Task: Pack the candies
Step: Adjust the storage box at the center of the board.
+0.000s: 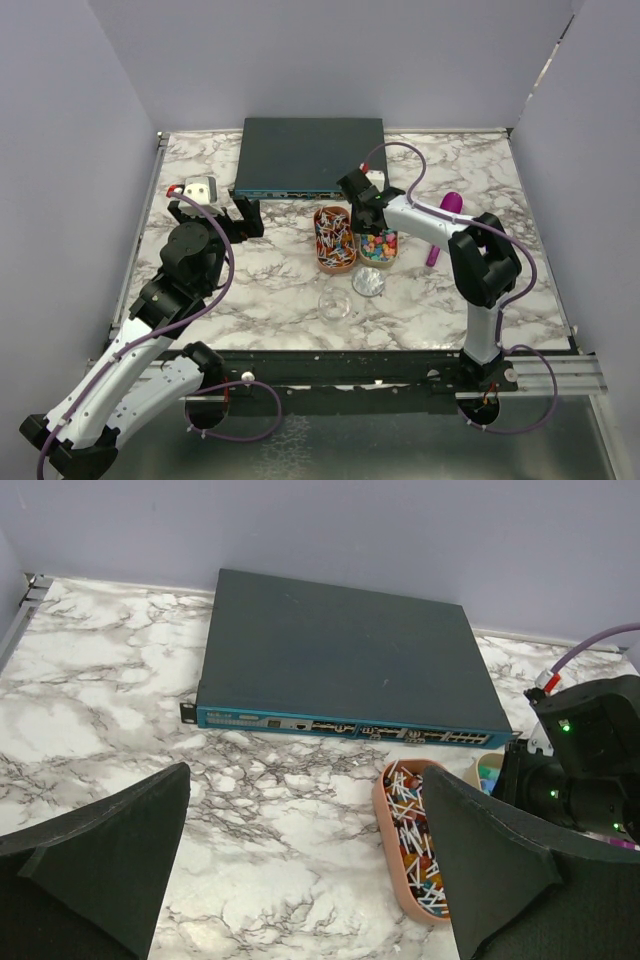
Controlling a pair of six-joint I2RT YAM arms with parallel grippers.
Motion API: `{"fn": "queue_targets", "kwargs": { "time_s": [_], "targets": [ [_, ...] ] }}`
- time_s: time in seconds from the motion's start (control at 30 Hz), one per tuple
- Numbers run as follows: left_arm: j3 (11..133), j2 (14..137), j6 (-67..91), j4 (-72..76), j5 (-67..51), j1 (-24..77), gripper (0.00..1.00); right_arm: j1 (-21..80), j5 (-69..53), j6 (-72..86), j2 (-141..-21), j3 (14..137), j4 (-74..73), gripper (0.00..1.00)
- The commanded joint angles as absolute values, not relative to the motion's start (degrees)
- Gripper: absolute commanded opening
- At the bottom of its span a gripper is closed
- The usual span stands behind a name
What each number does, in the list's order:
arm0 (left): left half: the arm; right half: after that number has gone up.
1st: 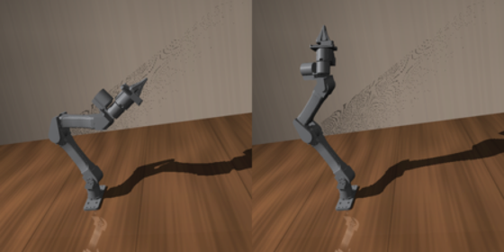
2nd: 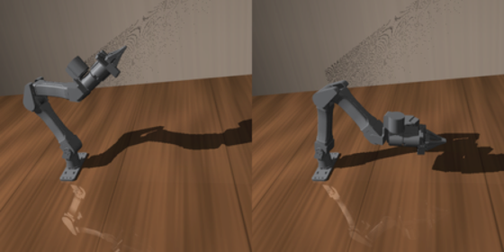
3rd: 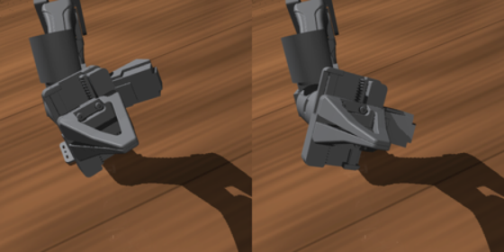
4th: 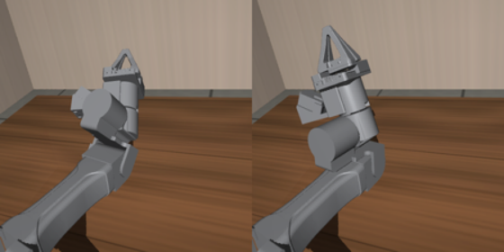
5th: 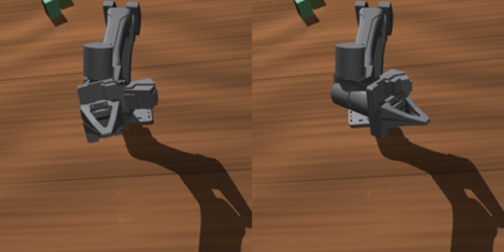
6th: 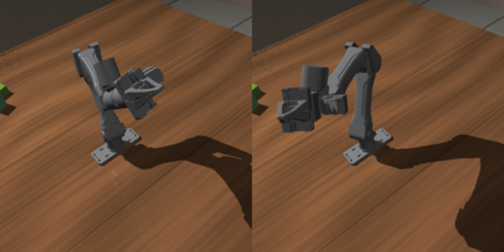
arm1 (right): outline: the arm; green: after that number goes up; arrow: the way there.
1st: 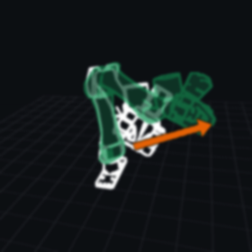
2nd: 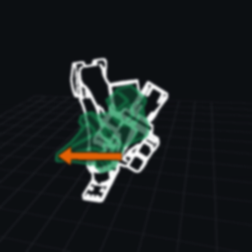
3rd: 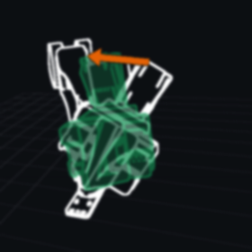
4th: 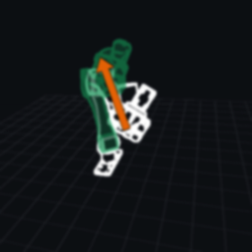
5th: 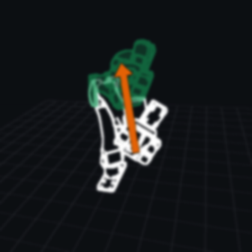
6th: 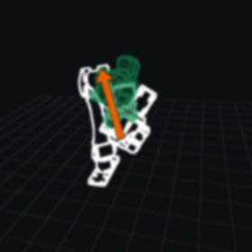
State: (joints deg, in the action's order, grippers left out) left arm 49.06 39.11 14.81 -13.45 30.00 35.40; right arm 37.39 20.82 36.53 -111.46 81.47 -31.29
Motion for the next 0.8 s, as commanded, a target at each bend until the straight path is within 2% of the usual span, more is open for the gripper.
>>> {"fn": "queue_targets", "kwargs": {
  "time_s": [0.0,0.07,0.1,0.4,0.6,0.67,0.77],
  "targets": [
    [49.9,38.9,14.8,-14.5,29.4,35.8,0.99,37.3,20.6,36.7,-112.2,81.9,-30.7,0.09],
    [49.9,39.0,14.8,-14.5,29.4,35.8,0.99,37.3,20.2,35.6,-112.2,81.8,-30.7,0.01],
    [49.8,39.0,14.8,-14.5,29.4,35.8,0.99,37.3,20.0,35.1,-112.2,81.7,-30.6,0.01],
    [49.8,39.8,14.9,-14.5,28.9,35.8,0.99,37.6,14.0,30.1,-107.5,75.7,-24.4,0.01],
    [49.9,40.2,14.9,-14.5,28.6,35.8,0.99,38.3,13.8,28.8,-106.8,75.8,-24.0,0.01],
    [49.9,40.3,14.9,-14.5,28.6,35.8,0.99,38.3,15.1,29.3,-107.0,76.5,-25.0,0.07],
    [49.9,40.3,14.9,-14.5,28.6,35.8,0.99,38.3,16.2,29.3,-106.7,77.0,-25.7,0.23]
  ]
}}
